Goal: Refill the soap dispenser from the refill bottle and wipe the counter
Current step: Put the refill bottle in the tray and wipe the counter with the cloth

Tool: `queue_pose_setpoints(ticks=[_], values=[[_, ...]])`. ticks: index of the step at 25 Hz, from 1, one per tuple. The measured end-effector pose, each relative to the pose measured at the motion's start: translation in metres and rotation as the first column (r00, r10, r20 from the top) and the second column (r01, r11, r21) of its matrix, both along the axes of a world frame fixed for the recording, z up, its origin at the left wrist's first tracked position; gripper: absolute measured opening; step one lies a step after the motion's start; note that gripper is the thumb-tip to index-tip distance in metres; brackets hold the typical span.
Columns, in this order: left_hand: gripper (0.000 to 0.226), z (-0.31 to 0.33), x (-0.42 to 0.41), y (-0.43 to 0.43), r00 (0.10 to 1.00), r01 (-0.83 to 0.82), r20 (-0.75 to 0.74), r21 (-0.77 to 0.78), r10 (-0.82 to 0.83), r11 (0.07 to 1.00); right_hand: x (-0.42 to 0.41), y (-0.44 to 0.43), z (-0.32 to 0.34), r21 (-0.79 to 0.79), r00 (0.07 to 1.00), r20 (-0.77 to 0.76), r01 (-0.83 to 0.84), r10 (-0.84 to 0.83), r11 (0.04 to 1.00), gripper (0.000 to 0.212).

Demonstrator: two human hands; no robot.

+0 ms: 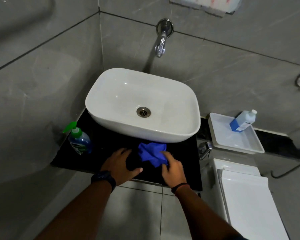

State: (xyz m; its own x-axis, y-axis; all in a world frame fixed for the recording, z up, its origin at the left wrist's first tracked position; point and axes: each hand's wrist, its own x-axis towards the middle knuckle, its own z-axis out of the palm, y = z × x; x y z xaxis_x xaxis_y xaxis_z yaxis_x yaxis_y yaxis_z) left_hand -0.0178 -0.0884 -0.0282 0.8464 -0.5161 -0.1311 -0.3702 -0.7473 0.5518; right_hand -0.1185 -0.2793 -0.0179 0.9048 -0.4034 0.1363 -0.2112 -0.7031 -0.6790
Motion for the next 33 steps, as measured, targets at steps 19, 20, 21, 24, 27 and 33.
queue_pose_setpoints(ticks=[19,20,21,24,27,33], values=[[0.066,-0.004,0.017,-0.453,0.939,0.342,0.043,-0.161,-0.340,0.926,0.034,-0.416,0.021,0.282,0.850,-0.050,0.516,-0.525,0.809,0.012],[0.065,-0.012,0.027,-0.468,0.941,0.338,0.047,-0.143,-0.335,0.930,0.052,-0.431,0.013,0.300,0.864,-0.064,0.494,-0.500,0.816,0.011],[0.063,-0.020,0.037,-0.482,0.939,0.343,0.058,-0.127,-0.338,0.931,0.070,-0.446,0.005,0.349,0.877,-0.081,0.469,-0.473,0.811,0.010],[0.075,-0.048,0.066,-0.512,0.927,0.373,0.066,-0.052,-0.369,0.927,0.107,-0.483,-0.031,0.543,0.886,-0.197,0.456,-0.421,0.705,0.014],[0.101,-0.076,0.086,-0.530,0.894,0.441,0.075,0.039,-0.443,0.897,0.115,-0.515,-0.071,0.551,0.839,-0.362,0.543,-0.405,0.634,0.025],[0.110,-0.116,0.091,-0.546,0.794,0.588,0.091,0.138,-0.601,0.797,0.111,-0.528,-0.119,0.001,0.750,-0.508,0.492,-0.423,0.871,0.042]])
